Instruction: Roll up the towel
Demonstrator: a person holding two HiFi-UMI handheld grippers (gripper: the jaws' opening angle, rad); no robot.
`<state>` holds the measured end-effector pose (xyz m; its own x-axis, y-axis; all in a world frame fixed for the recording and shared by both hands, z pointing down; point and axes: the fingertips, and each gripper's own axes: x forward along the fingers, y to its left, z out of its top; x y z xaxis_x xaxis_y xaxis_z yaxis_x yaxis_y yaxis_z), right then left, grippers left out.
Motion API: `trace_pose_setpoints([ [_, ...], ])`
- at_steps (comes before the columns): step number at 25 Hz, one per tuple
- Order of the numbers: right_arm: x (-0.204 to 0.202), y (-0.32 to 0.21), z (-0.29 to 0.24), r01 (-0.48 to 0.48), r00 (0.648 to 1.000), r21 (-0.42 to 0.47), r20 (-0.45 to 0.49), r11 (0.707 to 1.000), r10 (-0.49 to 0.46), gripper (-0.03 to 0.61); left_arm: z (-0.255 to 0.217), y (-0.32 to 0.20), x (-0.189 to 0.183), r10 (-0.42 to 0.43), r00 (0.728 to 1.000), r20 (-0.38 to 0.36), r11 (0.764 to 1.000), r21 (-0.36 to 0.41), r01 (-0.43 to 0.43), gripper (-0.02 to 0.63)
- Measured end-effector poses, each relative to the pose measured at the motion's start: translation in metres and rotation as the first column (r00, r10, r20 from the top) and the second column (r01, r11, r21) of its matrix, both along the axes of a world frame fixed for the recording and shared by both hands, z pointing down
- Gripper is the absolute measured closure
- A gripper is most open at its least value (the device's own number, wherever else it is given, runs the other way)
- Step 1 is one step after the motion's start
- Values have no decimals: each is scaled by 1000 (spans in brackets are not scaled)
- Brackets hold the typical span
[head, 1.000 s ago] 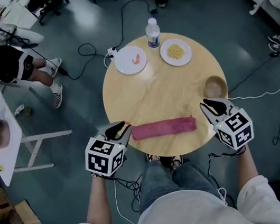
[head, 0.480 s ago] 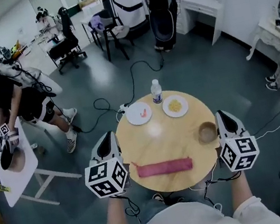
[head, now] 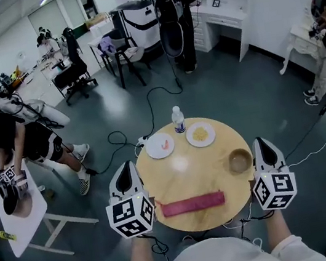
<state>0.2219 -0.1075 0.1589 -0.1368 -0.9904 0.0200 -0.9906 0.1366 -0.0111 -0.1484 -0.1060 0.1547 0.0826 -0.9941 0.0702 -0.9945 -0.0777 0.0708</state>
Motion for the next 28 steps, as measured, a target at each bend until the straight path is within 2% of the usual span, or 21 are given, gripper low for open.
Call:
trace_pose_setpoints([
  [4,-6,3,6,0,999,-24,-36,1000,-1,579,-1,-1,4,27,1000,-5,1000,14,-27,611],
  [13,-6,13,7,-29,998,-34,-49,999,27,580,10,-2,12,61,998,-23,998,-12,-61,611],
  [18,-10,18,4,-36,996,-26,-88,999,33,580,14,0,10,64,997,-39,998,-26,-65,611],
  [23,-6,19,4,-43,997,-28,-61,999,41,580,9,3,17,91,995,-26,996,-15,-92,611],
  [28,-6,23,8,-30,998,-37,-60,999,28,580,8,8,16,81,996,-30,996,-18,-82,611],
])
